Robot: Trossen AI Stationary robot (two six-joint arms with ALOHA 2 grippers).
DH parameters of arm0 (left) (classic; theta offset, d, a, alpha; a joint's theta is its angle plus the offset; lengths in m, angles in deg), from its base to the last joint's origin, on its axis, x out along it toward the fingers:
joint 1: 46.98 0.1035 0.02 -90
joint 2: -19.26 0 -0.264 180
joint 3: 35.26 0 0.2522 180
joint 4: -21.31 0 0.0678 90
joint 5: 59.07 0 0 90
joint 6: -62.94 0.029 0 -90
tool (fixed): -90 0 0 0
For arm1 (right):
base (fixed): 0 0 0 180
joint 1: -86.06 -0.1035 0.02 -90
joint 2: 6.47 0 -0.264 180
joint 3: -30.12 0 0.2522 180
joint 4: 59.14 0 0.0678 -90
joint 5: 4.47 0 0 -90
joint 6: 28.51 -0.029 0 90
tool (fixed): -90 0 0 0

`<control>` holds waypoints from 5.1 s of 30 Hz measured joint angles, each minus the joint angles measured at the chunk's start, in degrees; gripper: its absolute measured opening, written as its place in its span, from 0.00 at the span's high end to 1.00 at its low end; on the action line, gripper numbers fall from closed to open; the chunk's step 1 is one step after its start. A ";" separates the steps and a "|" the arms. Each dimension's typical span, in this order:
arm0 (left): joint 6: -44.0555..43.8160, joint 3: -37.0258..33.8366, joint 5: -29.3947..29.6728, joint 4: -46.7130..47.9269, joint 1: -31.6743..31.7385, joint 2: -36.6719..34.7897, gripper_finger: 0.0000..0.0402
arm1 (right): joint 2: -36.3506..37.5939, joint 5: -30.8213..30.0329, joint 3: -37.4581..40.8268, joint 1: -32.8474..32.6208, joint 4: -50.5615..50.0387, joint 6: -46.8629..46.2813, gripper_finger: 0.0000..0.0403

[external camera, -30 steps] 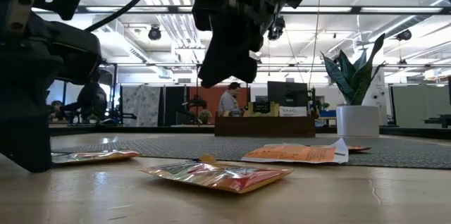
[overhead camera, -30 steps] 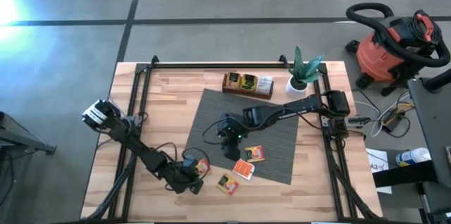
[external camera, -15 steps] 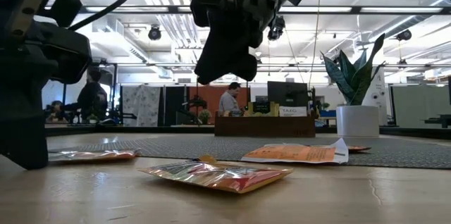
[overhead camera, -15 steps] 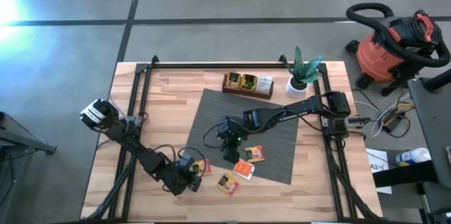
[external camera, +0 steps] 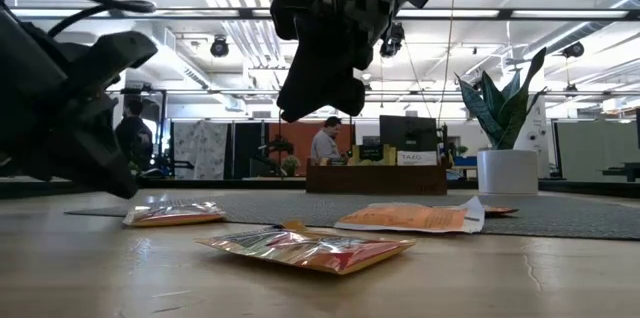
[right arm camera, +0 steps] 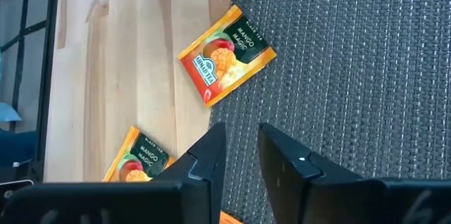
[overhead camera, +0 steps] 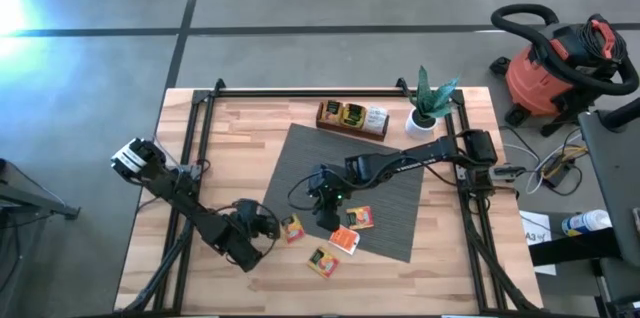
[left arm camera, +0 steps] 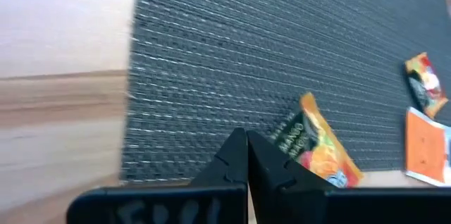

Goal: Pick & Place Tea
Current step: Put the orange tea bag into the left section of the wooden organizer

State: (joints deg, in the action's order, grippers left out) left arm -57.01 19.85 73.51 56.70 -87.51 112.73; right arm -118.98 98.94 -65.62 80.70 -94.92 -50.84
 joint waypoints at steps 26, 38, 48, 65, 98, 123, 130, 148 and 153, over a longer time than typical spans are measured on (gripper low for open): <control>13.74 3.23 -3.05 -15.22 0.36 2.60 1.00 | -4.87 0.33 0.02 0.92 2.45 -0.32 0.80; 9.66 3.52 -5.56 -19.60 0.84 7.79 1.00 | -4.76 3.49 0.02 1.77 6.12 -0.01 0.76; 11.81 3.54 -6.81 -16.80 0.98 7.24 1.00 | -6.86 3.69 0.00 2.07 9.14 -9.16 0.62; 4.78 5.37 -7.78 -6.03 0.93 4.63 1.00 | -9.60 6.62 -0.28 2.80 10.84 -13.52 0.59; 5.37 3.30 -4.21 -7.12 3.67 5.05 1.00 | -15.39 15.37 -1.79 7.50 19.82 -24.24 0.58; 11.04 3.73 -1.14 -10.31 6.40 4.97 1.00 | -15.74 17.57 -2.93 7.26 19.28 -20.52 0.76; 11.05 3.91 -0.89 -10.25 6.37 4.86 1.00 | -15.74 17.94 -2.93 7.26 19.34 -19.27 0.96; 15.18 3.63 14.09 -0.40 3.98 -11.37 1.00 | -7.46 6.65 -2.75 8.60 19.20 -13.87 0.98; 18.12 3.30 16.03 1.58 3.88 -15.31 1.00 | -1.64 0.44 -1.84 9.03 17.27 -11.03 0.98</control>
State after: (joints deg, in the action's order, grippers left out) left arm -38.89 23.15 89.54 58.27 -83.63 97.42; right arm -120.62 99.38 -67.45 89.73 -77.65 -61.87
